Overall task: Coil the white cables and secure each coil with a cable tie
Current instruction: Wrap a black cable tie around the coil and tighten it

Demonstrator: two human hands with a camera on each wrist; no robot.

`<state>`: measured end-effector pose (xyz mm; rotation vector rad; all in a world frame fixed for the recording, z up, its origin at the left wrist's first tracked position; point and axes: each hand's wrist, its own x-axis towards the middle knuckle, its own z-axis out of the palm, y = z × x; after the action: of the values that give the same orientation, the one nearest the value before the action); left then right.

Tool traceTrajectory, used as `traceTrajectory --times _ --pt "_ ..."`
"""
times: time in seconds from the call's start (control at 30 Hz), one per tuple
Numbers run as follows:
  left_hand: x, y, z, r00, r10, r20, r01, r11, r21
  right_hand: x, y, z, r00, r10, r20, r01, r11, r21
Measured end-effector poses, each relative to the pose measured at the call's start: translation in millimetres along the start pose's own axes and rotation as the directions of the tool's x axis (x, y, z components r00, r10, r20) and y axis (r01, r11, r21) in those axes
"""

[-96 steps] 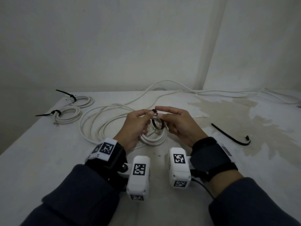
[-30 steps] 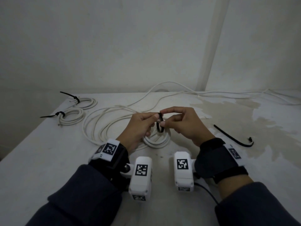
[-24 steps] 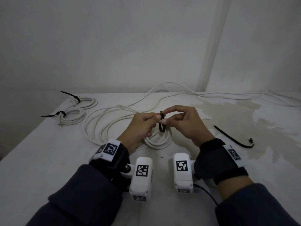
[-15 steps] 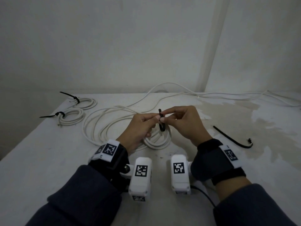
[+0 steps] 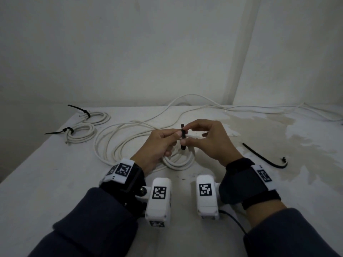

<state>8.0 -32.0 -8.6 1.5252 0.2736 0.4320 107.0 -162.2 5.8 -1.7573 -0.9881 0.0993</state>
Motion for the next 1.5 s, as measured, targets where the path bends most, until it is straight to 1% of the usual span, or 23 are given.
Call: traceTrajectory --times 0.07,0.1,0.3,0.53,0.77,0.93,1.2,1.43,1.5 --pt "0 0 0 1.000 0.003 0.005 -0.003 1.000 -0.006 -2 -1 -1 0.999 0.012 0.044 -0.019 0.984 0.179" --pt "0 0 0 1.000 0.004 0.007 -0.004 1.000 -0.006 -3 -1 -2 0.998 0.017 0.053 -0.029 0.971 0.238" --pt "-1 2 2 1.000 0.000 0.020 0.000 1.000 0.002 -3 8 5 0.997 0.043 0.072 -0.069 0.902 0.425" --pt "-1 3 1 0.999 -0.029 0.039 0.029 1.000 0.010 -2 11 5 0.999 -0.005 0.043 -0.010 0.941 0.337" --pt "0 3 0 0.997 -0.050 0.056 0.050 0.999 -0.009 -2 13 6 0.999 -0.013 0.039 -0.003 0.926 0.378" --pt "0 3 0 0.995 -0.061 0.074 0.063 0.998 -0.020 -3 11 6 0.998 0.012 0.058 -0.034 0.914 0.405" --pt "1 3 -1 0.995 -0.062 0.083 0.065 0.997 -0.036 -2 12 7 0.999 0.033 0.018 -0.038 0.916 0.400" --pt "-1 4 0 0.992 -0.089 0.085 0.092 0.995 -0.037 -2 8 9 0.996 0.091 -0.008 -0.079 0.902 0.425" --pt "-1 5 0 0.993 -0.099 0.072 0.102 0.994 -0.041 -2 7 9 0.994 0.112 0.004 -0.102 0.899 0.426"
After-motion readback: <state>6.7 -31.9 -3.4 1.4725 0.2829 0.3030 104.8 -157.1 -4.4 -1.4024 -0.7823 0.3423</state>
